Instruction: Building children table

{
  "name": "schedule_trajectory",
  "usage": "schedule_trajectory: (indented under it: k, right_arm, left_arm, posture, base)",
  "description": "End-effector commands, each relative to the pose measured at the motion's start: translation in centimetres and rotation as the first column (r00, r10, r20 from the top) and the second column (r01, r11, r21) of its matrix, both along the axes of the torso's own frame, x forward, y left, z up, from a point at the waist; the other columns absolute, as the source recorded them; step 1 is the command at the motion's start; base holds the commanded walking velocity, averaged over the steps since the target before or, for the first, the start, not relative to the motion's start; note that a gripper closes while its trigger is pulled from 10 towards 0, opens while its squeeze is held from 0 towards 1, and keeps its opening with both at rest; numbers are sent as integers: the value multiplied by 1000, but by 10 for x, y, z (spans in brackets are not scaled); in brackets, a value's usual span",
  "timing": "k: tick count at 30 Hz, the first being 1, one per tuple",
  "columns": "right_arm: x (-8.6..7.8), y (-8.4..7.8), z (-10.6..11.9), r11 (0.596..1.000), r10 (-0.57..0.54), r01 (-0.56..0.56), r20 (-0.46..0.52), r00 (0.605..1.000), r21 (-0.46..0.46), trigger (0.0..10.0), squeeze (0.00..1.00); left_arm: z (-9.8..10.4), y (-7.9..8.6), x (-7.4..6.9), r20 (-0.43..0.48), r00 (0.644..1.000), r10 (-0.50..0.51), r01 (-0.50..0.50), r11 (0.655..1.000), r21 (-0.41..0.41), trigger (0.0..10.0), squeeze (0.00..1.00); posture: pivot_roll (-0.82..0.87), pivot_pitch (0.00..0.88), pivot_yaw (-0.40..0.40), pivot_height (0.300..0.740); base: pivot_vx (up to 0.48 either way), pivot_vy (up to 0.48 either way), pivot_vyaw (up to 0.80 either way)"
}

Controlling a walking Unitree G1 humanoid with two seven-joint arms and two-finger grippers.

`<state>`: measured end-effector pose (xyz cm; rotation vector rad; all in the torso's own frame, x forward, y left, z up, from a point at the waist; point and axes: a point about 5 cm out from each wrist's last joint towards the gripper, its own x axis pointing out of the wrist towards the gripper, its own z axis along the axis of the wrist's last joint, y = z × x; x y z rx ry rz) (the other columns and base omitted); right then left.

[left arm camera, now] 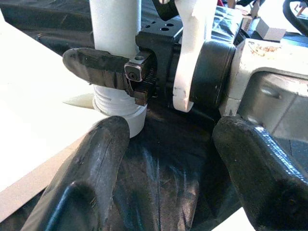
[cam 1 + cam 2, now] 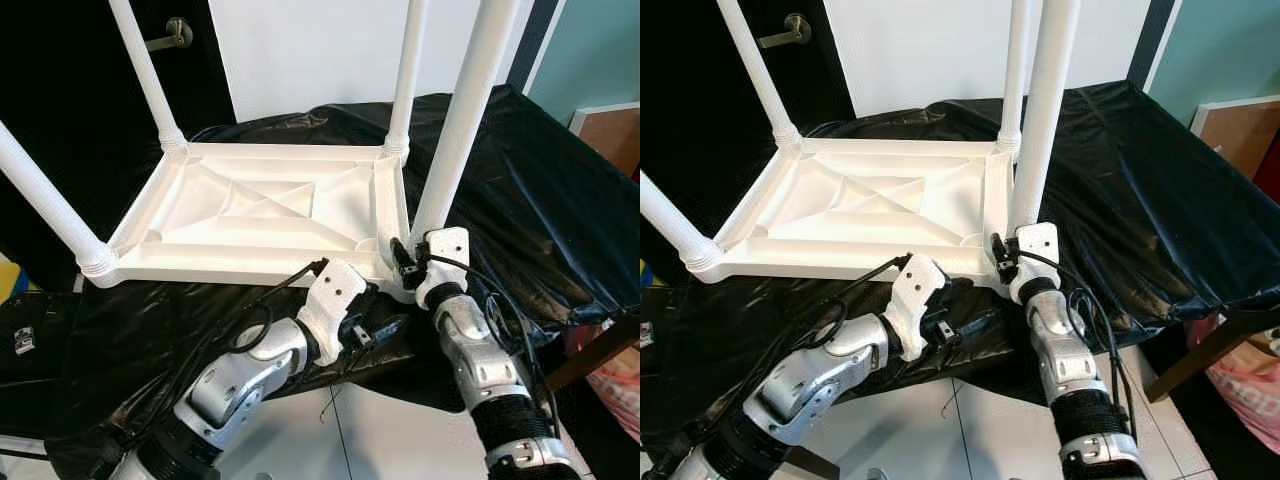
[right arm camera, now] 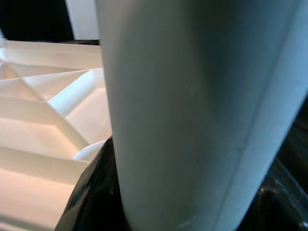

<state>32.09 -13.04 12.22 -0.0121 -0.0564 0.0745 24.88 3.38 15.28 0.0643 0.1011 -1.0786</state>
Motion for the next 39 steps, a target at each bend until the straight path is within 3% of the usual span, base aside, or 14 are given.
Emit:
schedule_trajectory:
  k: [1, 8, 20, 21, 22, 23, 24, 27, 30, 31, 33, 34, 35, 39]
  right_arm:
    - [-8, -9, -27, 995, -95, 99, -139, 986, 21, 10000, 0]
    - [-9, 8, -23, 982, -170, 179, -131, 977, 59, 10000, 0]
    - [-8, 6, -17, 979, -198, 201, -97, 975, 30, 10000, 0]
    - [-8, 5, -15, 982, -184, 186, -83, 979, 24, 10000, 553]
    - [-8, 4, -14, 984, -173, 175, -72, 982, 20, 10000, 922]
    - [-8, 4, -14, 984, -173, 175, -72, 982, 20, 10000, 922]
    - [-8, 3, -13, 986, -163, 165, -63, 985, 22, 10000, 1000]
    - [-8, 0, -11, 990, -136, 138, -49, 989, 31, 10000, 1000]
    - [-7, -4, -4, 999, -33, 32, 1, 999, 28, 10000, 1000]
    - [-7, -9, 0, 997, 65, -66, 21, 998, 40, 10000, 1000]
    - [-7, -10, 1, 996, 82, -82, 22, 996, 45, 10000, 1000]
    - [-7, -13, 2, 990, 135, -136, 25, 991, 45, 10000, 733]
    - [-7, -15, 3, 985, 169, -170, 27, 985, 43, 10000, 0]
    - [-7, -21, 8, 960, 279, -279, 36, 960, -16, 10000, 0]
  left_arm:
    - [-1, -2, -4, -9, 992, -126, 126, 992, -2, 10000, 0]
    - [0, -3, -3, 0, 993, -119, 119, 993, -6, 10000, 0]
    - [0, -2, -3, 8, 994, -111, 111, 994, -4, 10000, 0]
    - [-1, -2, -3, 8, 994, -108, 108, 994, -4, 10000, 0]
    - [-1, -1, -3, 9, 994, -106, 106, 994, -4, 10000, 0]
    - [-1, -1, -3, 9, 994, -106, 106, 994, -4, 10000, 0]
    - [-1, -1, -3, 10, 994, -105, 105, 995, -2, 10000, 0]
    - [-1, 0, -2, 11, 995, -103, 103, 995, 0, 10000, 0]
    - [-1, 1, -2, 11, 995, -100, 100, 995, 1, 10000, 0]
    - [-1, 1, -2, 11, 995, -100, 100, 995, 2, 10000, 0]
    - [-1, 2, -2, 11, 995, -100, 100, 995, 2, 10000, 0]
    - [-1, 2, -2, 11, 995, -100, 100, 995, 2, 10000, 0]
    - [-1, 2, -2, 12, 995, -100, 100, 995, 3, 10000, 0]
    - [-1, 2, -1, 11, 995, -102, 101, 995, 5, 10000, 0]
  posture:
    - [-44, 33, 14, 740]
    - [-37, 28, 4, 740]
    - [-32, 28, -3, 740]
    - [-30, 28, -3, 740]
    - [-30, 27, -3, 740]
    - [-30, 27, -3, 740]
    - [-30, 27, -3, 740]
    - [-29, 29, -4, 740]
    - [-29, 30, -1, 740]
    - [-31, 31, 2, 740]
    - [-31, 31, 2, 740]
    - [-33, 32, 2, 740]
    - [-37, 33, 7, 740]
    - [-37, 33, 7, 740]
  base:
    - [0, 0, 0]
    - [0, 0, 0]
    - [0, 0, 0]
    - [0, 0, 0]
    - [0, 0, 0]
    - [0, 0, 0]
    - [0, 0, 0]
    - [0, 0, 0]
    - [0, 0, 0]
    - [0, 0, 0]
    - [0, 0, 0]
    - [0, 0, 0]
    - [0, 0, 0]
    - [0, 0, 0]
